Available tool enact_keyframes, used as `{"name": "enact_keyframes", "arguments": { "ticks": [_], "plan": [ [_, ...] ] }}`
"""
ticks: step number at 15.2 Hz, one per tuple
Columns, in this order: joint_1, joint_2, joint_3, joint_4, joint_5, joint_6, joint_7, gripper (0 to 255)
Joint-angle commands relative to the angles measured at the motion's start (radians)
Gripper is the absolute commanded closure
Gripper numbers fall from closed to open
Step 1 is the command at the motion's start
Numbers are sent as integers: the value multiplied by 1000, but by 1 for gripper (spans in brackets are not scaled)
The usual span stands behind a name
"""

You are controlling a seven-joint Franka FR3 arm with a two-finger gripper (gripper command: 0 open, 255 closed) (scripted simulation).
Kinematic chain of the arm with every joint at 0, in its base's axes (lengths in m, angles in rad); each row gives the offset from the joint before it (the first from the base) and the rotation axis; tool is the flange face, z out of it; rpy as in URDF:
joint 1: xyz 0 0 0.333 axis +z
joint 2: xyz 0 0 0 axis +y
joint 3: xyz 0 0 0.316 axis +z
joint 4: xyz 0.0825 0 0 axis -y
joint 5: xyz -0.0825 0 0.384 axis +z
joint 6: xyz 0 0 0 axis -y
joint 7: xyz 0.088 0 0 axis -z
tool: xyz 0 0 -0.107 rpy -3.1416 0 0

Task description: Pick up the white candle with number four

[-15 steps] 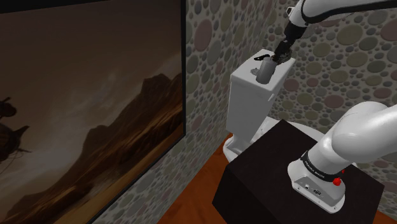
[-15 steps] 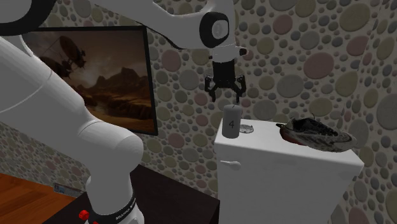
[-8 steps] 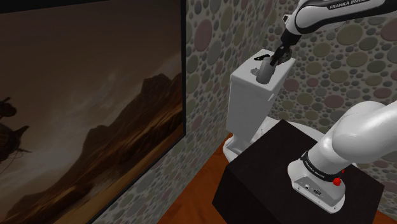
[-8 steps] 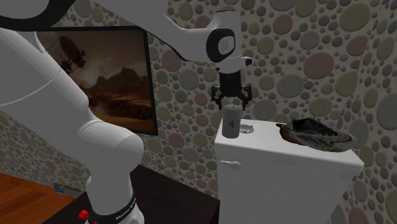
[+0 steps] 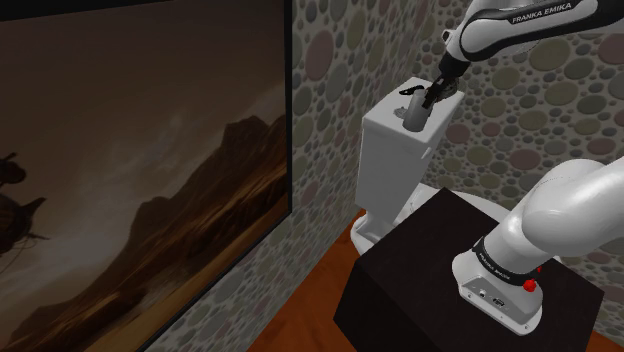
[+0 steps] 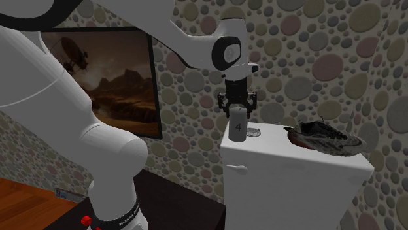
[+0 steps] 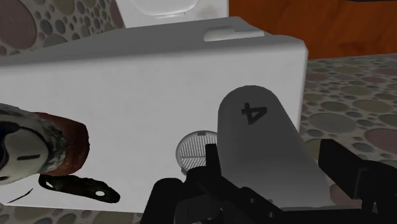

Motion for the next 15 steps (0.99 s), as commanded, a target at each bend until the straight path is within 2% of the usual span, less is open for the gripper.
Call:
{"name": "enact_keyframes", "arguments": {
  "ticks": [1, 6, 15],
  "plan": [
    [0, 1, 0, -1, 0, 0, 0, 255],
    [0, 3, -1, -2, 0, 2, 0, 255],
    [2, -38, 26, 89, 7, -128, 2, 255]
  ]
}}
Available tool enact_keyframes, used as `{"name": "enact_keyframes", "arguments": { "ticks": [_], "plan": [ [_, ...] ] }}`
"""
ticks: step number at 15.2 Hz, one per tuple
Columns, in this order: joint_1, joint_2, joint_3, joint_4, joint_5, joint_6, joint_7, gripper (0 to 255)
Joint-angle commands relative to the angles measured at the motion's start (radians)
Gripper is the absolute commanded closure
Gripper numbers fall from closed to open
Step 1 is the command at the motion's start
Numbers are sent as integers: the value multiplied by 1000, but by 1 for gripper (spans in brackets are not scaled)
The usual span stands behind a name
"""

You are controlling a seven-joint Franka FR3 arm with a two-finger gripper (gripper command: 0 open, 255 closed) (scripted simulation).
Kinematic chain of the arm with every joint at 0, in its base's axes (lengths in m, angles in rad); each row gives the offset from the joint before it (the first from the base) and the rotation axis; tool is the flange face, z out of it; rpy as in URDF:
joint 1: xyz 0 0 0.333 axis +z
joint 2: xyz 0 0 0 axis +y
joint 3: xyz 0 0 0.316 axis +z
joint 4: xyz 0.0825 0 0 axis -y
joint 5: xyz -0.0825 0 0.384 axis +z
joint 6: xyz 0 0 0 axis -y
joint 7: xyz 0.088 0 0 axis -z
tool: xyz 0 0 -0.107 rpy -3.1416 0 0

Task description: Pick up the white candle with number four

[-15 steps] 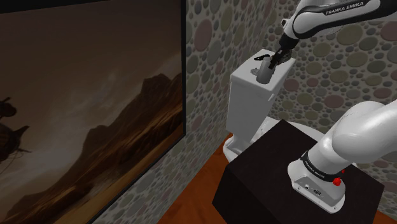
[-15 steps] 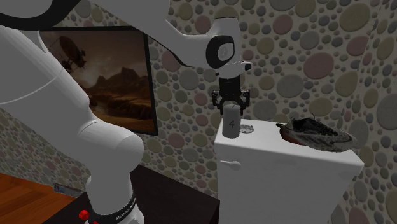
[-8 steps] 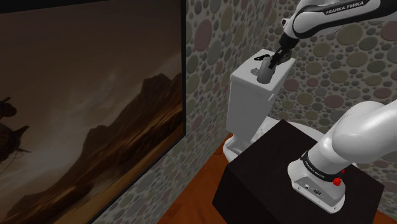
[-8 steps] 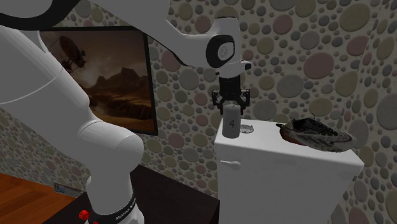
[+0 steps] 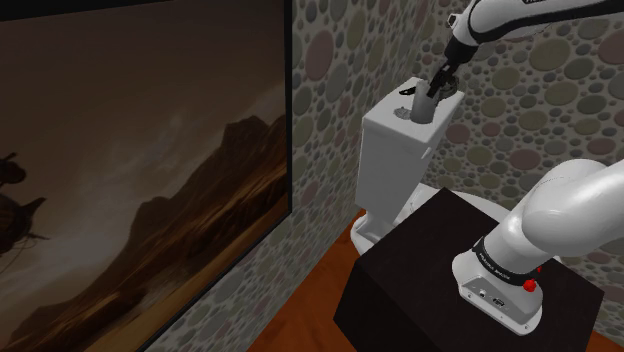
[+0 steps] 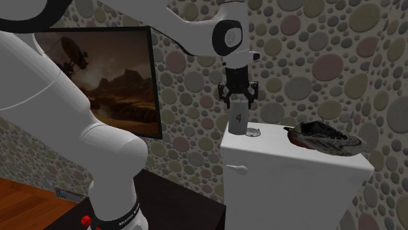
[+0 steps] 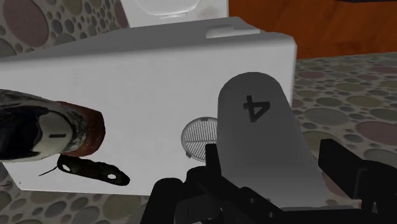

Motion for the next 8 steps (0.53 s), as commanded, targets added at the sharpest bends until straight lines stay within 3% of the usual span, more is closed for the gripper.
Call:
{"name": "enact_keyframes", "arguments": {
  "ticks": [1, 8],
  "plan": [
    [1, -7, 7, 24, 3, -31, 1, 255],
    [4, -19, 19, 84, 9, -103, -1, 255]
  ]
}}
